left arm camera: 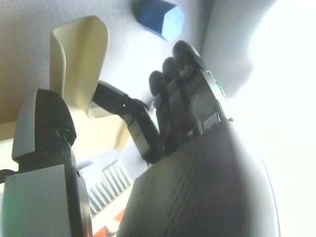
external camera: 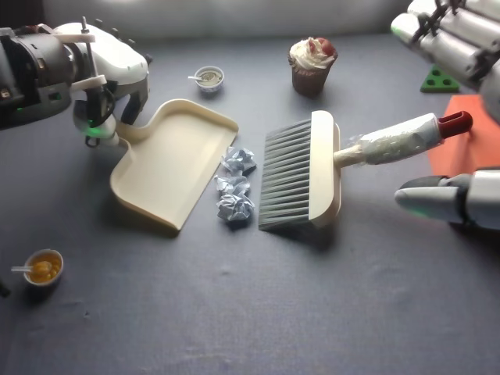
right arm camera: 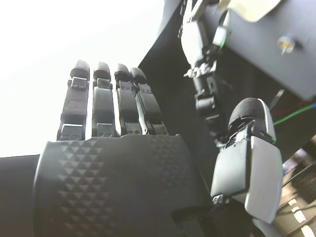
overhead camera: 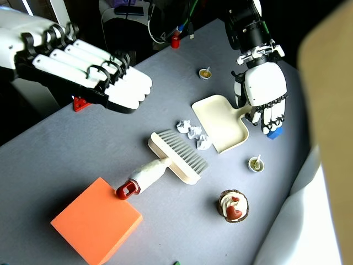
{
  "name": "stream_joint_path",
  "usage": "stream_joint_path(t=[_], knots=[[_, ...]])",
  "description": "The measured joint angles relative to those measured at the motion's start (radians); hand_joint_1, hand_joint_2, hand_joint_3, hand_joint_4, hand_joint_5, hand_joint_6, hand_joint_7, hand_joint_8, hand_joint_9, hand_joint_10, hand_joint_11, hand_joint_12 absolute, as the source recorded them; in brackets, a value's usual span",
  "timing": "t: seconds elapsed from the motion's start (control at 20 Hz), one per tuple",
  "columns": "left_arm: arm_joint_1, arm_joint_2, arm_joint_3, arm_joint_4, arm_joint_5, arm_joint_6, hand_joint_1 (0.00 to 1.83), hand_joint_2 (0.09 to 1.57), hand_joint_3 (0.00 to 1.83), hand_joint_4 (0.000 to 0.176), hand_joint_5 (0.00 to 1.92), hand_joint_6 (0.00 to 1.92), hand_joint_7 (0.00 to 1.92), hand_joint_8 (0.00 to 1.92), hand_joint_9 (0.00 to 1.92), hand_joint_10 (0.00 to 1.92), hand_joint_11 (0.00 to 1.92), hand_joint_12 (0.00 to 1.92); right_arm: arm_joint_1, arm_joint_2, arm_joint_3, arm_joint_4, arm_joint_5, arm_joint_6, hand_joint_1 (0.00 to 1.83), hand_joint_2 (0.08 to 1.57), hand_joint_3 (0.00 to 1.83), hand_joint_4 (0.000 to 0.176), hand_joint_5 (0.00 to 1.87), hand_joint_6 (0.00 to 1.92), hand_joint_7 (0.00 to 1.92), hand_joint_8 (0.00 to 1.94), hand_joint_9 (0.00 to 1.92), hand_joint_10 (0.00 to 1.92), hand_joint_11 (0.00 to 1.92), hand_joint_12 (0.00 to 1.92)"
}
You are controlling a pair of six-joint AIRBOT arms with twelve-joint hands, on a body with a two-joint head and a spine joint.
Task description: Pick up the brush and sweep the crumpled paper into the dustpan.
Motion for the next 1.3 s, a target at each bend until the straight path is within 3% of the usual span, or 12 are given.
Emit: stream_joint_path(t=[0.1, 0.2, 0.25, 0.3, 0.5, 0.6, 0.7, 0.9, 1.05, 1.3], knots=[[0.000, -0.005, 0.000, 0.000, -0.003, -0.005, 1.09, 1.13, 0.00, 0.000, 0.95, 1.03, 0.42, 0.00, 0.36, 0.00, 0.39, 0.04, -0.013, -0.083, 0.037, 0.065, -0.073, -0.105, 0.00, 0.93, 0.00, 0.000, 0.08, 0.00, 0.09, 0.01, 0.09, 0.01, 0.11, 0.01], [-0.003, -0.007, 0.000, -0.002, -0.007, -0.007, 1.10, 1.13, 0.00, 0.000, 0.94, 1.03, 0.41, 0.00, 0.36, 0.00, 0.38, 0.04, -0.026, -0.129, 0.051, 0.083, -0.147, -0.137, 0.00, 0.93, 0.00, 0.000, 0.08, 0.00, 0.09, 0.01, 0.08, 0.00, 0.10, 0.00], [-0.007, -0.007, 0.000, -0.002, -0.006, -0.007, 1.07, 1.13, 0.00, 0.025, 0.96, 1.01, 0.45, 0.01, 0.39, 0.01, 0.40, 0.04, -0.036, -0.162, 0.060, 0.084, -0.193, -0.162, 0.00, 0.95, 0.01, 0.000, 0.07, 0.00, 0.09, 0.00, 0.08, 0.00, 0.10, 0.00], [-0.010, -0.007, 0.000, 0.000, -0.005, -0.006, 1.09, 1.13, 0.00, 0.000, 0.96, 1.01, 0.42, 0.01, 0.35, 0.01, 0.38, 0.04, -0.053, -0.201, 0.073, 0.074, -0.248, -0.187, 0.01, 1.00, 0.01, 0.000, 0.04, 0.00, 0.06, 0.00, 0.06, 0.00, 0.07, 0.00], [-0.014, -0.007, 0.000, 0.000, -0.010, -0.009, 1.13, 1.10, 0.00, 0.000, 1.02, 0.91, 0.48, 0.01, 0.40, 0.01, 0.43, 0.05, -0.128, -0.340, 0.146, 0.057, -0.369, -0.249, 0.37, 1.05, 0.01, 0.000, 0.01, 0.00, 0.04, 0.01, 0.04, 0.01, 0.05, 0.02], [-0.014, -0.007, 0.000, 0.000, -0.008, -0.010, 1.10, 1.12, 0.00, 0.000, 0.97, 0.99, 0.44, 0.00, 0.35, 0.00, 0.35, 0.02, -0.152, -0.407, 0.198, 0.029, -0.438, -0.273, 0.51, 1.02, 0.00, 0.000, 0.00, 0.00, 0.04, 0.01, 0.05, 0.01, 0.07, 0.03], [-0.014, -0.007, 0.000, 0.000, -0.008, -0.011, 1.11, 1.12, 0.00, 0.000, 0.98, 0.97, 0.42, 0.00, 0.33, 0.00, 0.34, 0.02, -0.176, -0.476, 0.257, 0.030, -0.482, -0.277, 0.52, 1.02, 0.00, 0.000, 0.00, 0.00, 0.03, 0.00, 0.04, 0.01, 0.07, 0.02], [-0.014, -0.007, 0.000, 0.000, -0.011, -0.014, 1.10, 1.12, 0.00, 0.000, 0.99, 0.97, 0.45, 0.00, 0.37, 0.01, 0.38, 0.03, -0.187, -0.555, 0.341, 0.042, -0.496, -0.276, 0.70, 1.05, 0.01, 0.000, 0.00, 0.00, 0.00, 0.00, 0.00, 0.00, 0.03, 0.01], [-0.018, -0.007, 0.000, 0.000, -0.013, -0.014, 1.08, 1.12, 0.00, 0.002, 0.97, 1.00, 0.45, 0.00, 0.35, 0.00, 0.38, 0.03, -0.187, -0.600, 0.392, 0.067, -0.507, -0.282, 0.92, 1.00, 0.00, 0.000, 0.00, 0.00, 0.00, 0.00, 0.02, 0.00, 0.06, 0.02], [-0.023, -0.012, 0.003, 0.000, -0.015, -0.015, 1.13, 1.11, 0.00, 0.000, 0.99, 0.96, 0.42, 0.00, 0.34, 0.00, 0.37, 0.02, -0.211, -0.640, 0.433, 0.139, -0.513, -0.310, 1.07, 1.03, 0.00, 0.000, 0.01, 0.00, 0.00, 0.00, 0.01, 0.00, 0.04, 0.01]])
